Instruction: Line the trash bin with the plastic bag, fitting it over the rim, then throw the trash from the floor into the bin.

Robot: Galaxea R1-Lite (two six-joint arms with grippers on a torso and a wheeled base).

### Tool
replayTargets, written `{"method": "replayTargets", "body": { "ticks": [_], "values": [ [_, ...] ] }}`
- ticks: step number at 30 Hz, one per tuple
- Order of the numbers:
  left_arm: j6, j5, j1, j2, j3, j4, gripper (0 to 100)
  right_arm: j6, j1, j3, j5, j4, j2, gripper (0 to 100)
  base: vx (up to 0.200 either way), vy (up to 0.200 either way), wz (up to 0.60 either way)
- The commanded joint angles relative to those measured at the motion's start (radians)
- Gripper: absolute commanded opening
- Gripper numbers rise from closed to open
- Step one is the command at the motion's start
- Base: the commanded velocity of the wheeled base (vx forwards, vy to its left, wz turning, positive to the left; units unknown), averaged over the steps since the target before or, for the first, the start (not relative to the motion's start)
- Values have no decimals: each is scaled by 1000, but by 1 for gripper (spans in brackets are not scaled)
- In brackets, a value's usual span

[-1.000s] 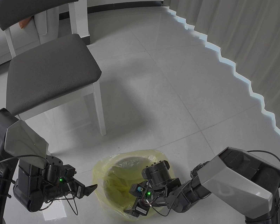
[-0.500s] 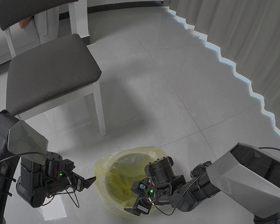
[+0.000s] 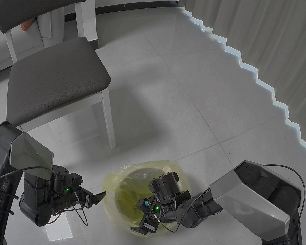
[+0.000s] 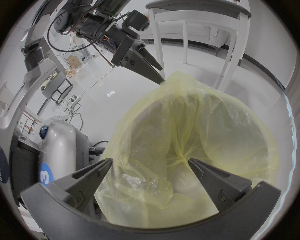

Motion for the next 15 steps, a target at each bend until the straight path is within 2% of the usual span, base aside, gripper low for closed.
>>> {"method": "replayTargets", "body": {
  "ticks": [1, 8, 15],
  "values": [
    [0, 0, 0, 24, -35, 4, 100, -4, 2, -8, -1, 2, 18, 100, 0, 0, 0],
    [0, 2, -1, 48, -118, 57, 100, -19, 0, 102, -1, -5, -88, 100, 0, 0, 0],
    [0, 19, 0, 65, -225, 147, 100, -28, -35, 328, -1, -33, -390, 100, 0, 0, 0]
  ]
}}
